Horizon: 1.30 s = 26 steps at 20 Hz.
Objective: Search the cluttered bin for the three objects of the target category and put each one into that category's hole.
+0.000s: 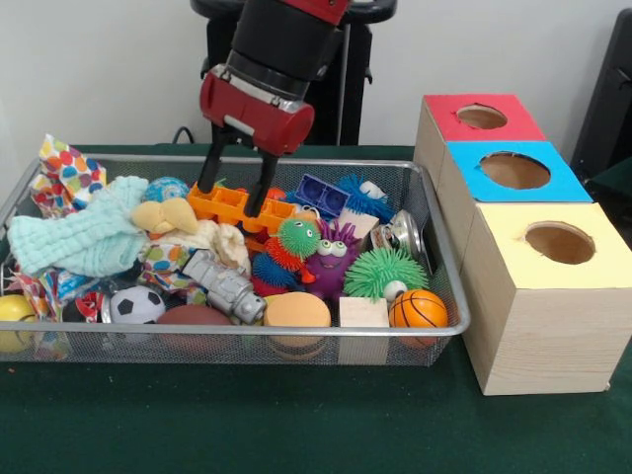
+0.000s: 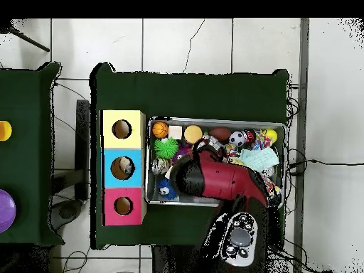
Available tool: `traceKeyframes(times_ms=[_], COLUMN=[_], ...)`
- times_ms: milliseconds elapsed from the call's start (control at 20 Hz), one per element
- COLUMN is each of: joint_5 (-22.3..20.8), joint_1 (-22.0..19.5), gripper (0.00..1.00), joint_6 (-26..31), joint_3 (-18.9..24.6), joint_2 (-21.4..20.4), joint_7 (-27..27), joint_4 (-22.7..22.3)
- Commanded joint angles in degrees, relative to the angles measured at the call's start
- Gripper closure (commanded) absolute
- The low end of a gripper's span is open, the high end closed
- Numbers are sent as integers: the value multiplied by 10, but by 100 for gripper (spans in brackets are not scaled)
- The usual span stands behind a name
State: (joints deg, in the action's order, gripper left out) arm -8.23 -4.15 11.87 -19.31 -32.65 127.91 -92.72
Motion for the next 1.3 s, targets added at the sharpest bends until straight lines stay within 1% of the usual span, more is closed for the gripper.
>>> traceKeyframes(times_ms=[50, 150, 300, 500, 700, 1000, 1300], joint_5=[-81, -93, -113, -142, -172, -215, -250], joint_1=[-80, -102, -124, -156, -181, -191, -183], gripper=[0, 0, 0, 0, 0, 0, 0], joint_6=[-24, -11, 7, 34, 36, 21, -13], joint_3=[125, 145, 165, 189, 206, 216, 207], joint_2=[6, 3, 0, 1, 11, 40, 63], joint_7=[-67, -73, -82, -103, -110, -96, -57], joint_4=[-27, -28, -24, -3, 19, 53, 62])
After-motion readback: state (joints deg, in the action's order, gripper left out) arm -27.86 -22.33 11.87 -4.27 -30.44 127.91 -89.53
